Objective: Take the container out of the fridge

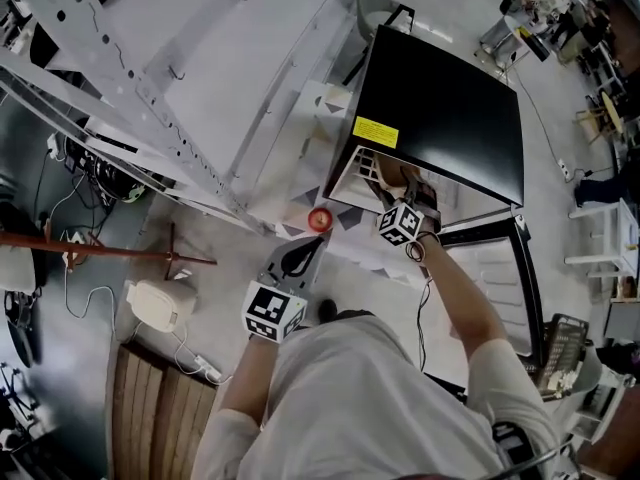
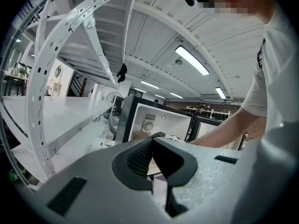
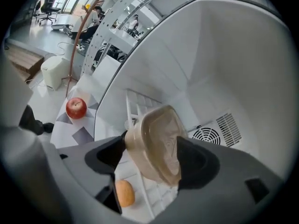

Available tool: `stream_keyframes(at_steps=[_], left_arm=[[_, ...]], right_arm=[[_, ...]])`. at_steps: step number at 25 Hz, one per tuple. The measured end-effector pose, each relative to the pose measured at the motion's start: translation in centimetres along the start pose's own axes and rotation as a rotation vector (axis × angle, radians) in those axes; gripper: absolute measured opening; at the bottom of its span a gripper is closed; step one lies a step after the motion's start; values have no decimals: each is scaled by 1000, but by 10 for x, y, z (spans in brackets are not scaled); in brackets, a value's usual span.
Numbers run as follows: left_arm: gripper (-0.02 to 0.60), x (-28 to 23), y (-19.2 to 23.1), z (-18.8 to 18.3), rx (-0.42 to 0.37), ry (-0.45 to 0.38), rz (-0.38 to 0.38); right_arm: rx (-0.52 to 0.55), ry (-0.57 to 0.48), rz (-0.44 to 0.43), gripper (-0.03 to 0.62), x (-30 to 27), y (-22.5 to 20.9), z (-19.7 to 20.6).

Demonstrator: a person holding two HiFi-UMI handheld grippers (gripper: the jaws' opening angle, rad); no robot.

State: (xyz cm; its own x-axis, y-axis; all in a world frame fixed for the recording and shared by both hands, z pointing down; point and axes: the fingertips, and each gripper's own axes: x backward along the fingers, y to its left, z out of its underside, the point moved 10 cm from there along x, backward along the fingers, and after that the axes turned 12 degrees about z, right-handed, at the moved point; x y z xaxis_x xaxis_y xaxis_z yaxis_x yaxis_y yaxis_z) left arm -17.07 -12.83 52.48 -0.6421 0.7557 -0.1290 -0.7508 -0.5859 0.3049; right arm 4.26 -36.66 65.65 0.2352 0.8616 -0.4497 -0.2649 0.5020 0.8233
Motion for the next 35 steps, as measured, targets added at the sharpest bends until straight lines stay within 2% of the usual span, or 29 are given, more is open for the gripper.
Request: stream_keyframes(at_steps=[4,6,14,23,35], left_arm=[[5,7,6,2,11,7,-25],[5,10,9,4,18,10,-34],[5,14,12,2,18,8,-24],[5,17,12,-1,7,5,9],[5,14,7,1,3,12,78]], right_arm=[[56,33,11,376,-13,8,2],[81,39,36,333,-15,10,2],[64,4,26,310,-4,9,-4],[-101,-17,13,288,26,-8,-11],[-375,-60,16,278,86,-24,-10]])
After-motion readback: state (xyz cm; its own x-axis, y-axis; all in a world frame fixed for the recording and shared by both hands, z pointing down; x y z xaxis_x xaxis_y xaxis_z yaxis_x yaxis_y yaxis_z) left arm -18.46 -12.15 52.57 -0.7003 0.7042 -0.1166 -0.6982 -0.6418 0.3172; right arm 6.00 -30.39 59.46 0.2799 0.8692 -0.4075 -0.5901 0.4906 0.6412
